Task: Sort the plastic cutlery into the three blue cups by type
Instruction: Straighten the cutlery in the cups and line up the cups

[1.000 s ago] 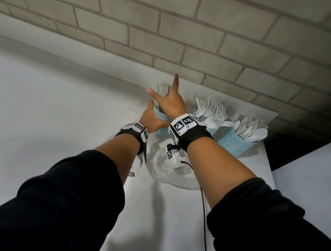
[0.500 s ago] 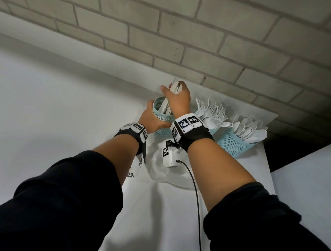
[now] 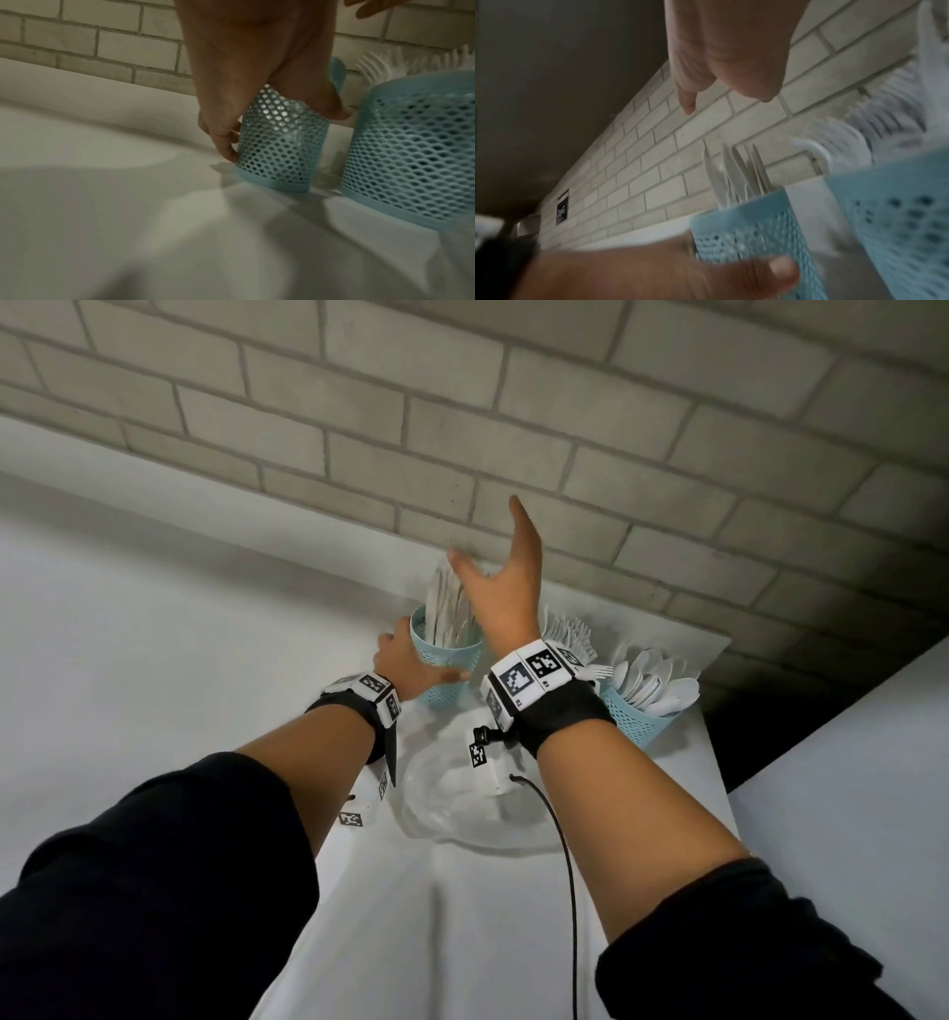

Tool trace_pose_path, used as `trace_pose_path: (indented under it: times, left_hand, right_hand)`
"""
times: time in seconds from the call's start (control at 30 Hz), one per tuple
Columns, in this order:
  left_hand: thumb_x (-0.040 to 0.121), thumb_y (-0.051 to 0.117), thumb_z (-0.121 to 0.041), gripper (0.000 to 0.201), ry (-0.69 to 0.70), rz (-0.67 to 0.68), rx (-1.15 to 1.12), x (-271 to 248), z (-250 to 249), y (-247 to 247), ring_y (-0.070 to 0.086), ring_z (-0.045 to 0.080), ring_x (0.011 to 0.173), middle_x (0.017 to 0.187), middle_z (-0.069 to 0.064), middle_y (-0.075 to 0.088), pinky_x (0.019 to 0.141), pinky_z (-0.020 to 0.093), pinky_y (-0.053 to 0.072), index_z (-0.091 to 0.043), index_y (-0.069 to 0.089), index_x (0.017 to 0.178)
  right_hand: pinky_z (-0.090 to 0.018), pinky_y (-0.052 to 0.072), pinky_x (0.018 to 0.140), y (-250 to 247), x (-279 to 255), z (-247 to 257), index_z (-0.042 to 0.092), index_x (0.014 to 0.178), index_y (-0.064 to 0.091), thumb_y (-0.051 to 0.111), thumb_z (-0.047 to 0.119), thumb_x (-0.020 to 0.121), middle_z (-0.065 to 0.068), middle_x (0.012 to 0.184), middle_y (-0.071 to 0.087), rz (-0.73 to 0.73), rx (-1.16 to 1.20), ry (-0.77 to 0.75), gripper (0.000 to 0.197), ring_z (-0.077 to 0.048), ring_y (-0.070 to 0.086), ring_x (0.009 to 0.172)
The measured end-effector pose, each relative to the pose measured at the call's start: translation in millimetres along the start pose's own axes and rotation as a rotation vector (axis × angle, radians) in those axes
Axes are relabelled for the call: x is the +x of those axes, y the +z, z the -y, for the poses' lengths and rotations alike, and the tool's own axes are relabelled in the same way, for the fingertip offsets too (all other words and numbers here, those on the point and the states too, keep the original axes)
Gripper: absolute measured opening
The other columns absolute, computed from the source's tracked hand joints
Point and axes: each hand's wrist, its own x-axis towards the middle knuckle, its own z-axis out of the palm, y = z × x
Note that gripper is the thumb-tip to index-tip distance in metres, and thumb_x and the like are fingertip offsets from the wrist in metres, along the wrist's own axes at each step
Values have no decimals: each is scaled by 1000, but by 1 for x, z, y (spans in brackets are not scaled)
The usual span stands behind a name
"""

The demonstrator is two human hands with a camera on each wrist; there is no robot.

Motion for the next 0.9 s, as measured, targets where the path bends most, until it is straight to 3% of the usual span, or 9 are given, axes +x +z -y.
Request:
trace_pose_path:
  times: [0.07,0.13,0.3,0.43,0.5,0.63,0.77,0.9]
  left_hand:
    - [56,82,-51,110,-48,-24,55,-4,-6,2,39,33,122,133,15,40,103,42,33,-15,25,143]
    - [61,82,-47,106,-76,-38,76,-9,-14,2,39,33,122,133,18,39,101,41,36,-5,26,141]
    - [58,83,-49,118,-89,-141,167,-29,-39,0,36,35,125,136,21,34,103,42,34,3,18,141]
    - [51,87,-47,129,-138,-252,126,-49,-60,4,30,34,129,140,19,26,107,41,27,-2,10,144]
    - [52,86,-48,125,-91,-318,156,-57,-65,7,30,33,128,141,18,26,107,41,28,-6,13,144]
    - [64,75,-50,98,178,-435,411,-72,-70,15,28,33,130,139,17,29,111,43,22,-8,27,139]
    - [70,72,-44,80,316,-351,421,-86,-77,25,30,31,128,137,14,31,108,37,26,-9,35,133]
    - [77,71,-31,66,294,-146,248,-85,-76,31,43,32,118,127,18,45,101,38,36,1,41,127]
  right_hand:
    - [-27,25,112,-11,3,7,11,143,33,73,21,79,-9,147,34,-33,-35,-20,76,-21,30,138]
    - [-24,26,109,-22,4,8,9,140,37,71,18,80,-11,145,38,-51,-70,-17,70,-21,33,136]
    - [-6,24,89,-52,-11,-3,7,131,47,63,9,85,-11,135,47,-125,-116,63,49,-21,44,125]
    - [-16,29,91,-70,-36,-11,7,129,46,59,10,85,-11,134,47,-168,-163,147,46,-23,44,123]
    - [-19,31,92,-76,-47,-16,8,129,46,60,13,86,-11,133,47,-153,-202,175,46,-24,46,121]
    - [-30,37,96,-83,-65,-24,11,124,49,62,17,85,-11,128,49,-159,-238,206,42,-26,48,118]
    - [-28,37,91,-86,-78,-30,8,122,50,63,19,85,-12,124,50,-159,-265,244,40,-26,47,115]
    - [-26,38,91,-91,-86,-34,6,128,48,63,23,86,-12,128,48,-98,-294,326,48,-24,50,115]
